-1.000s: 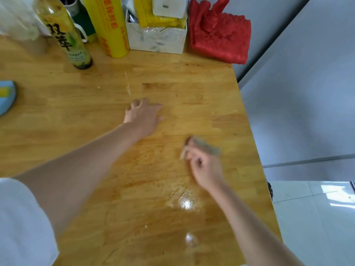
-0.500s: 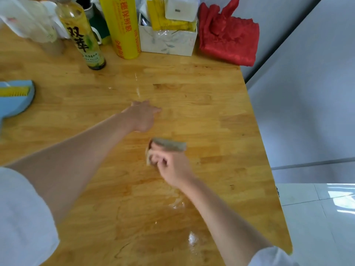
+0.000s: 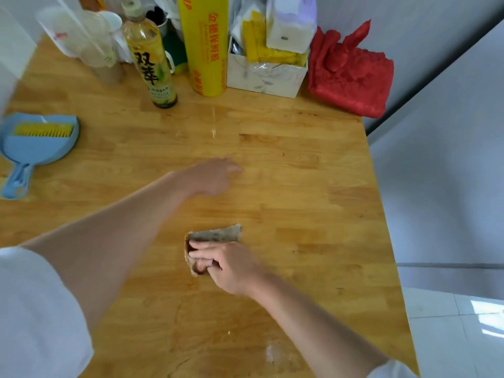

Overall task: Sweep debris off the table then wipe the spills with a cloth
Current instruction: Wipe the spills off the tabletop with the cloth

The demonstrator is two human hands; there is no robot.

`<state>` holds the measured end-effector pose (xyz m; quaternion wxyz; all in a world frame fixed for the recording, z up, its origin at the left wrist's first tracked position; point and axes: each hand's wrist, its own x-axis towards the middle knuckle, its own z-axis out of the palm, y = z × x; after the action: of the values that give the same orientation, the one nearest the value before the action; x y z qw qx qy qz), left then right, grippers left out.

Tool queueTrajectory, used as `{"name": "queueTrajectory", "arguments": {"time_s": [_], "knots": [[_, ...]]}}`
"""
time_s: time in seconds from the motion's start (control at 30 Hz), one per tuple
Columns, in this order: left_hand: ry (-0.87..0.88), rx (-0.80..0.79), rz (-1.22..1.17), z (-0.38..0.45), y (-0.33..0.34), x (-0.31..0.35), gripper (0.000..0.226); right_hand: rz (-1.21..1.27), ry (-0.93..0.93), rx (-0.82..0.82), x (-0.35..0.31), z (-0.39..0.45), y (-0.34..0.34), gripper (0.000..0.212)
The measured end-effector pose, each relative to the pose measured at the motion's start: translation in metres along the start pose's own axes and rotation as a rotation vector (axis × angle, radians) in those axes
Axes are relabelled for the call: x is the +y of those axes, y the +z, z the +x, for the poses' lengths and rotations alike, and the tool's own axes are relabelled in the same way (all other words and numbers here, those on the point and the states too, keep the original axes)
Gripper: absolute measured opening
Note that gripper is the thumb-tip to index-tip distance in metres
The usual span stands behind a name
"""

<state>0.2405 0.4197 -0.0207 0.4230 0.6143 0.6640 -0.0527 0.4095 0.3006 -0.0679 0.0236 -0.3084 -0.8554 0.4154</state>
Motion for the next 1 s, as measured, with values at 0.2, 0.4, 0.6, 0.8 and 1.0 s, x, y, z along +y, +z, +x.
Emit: {"name": "queueTrajectory", "arguments": {"time_s": [0.2, 0.4, 0.6, 0.8, 1.0], "knots": [[0.05, 0.122, -0.132, -0.012, -0.008, -0.024, 0.059, 0.374, 0.482, 0.663, 0.071, 0.001, -0.11, 0.037], [0.044, 0.247, -0.053, -0.011, -0.013, -0.044, 0.055, 0.028, 0.182, 0.332, 0.005, 0.041, -0.03, 0.04], [-0.126, 0.218, 0.124, -0.006, -0.038, -0.075, 0.057, 0.125, 0.061, 0.064, 0.016, 0.035, -0.044, 0.037], [-0.138, 0.153, -0.017, -0.003, -0.052, -0.089, 0.061, 0.022, 0.549, 0.63, 0.027, 0.09, -0.073, 0.042], [-0.163, 0.131, -0.173, -0.01, -0.054, -0.099, 0.063, 0.02, -0.151, -0.137, -0.051, 0.088, 0.022, 0.044]]}}
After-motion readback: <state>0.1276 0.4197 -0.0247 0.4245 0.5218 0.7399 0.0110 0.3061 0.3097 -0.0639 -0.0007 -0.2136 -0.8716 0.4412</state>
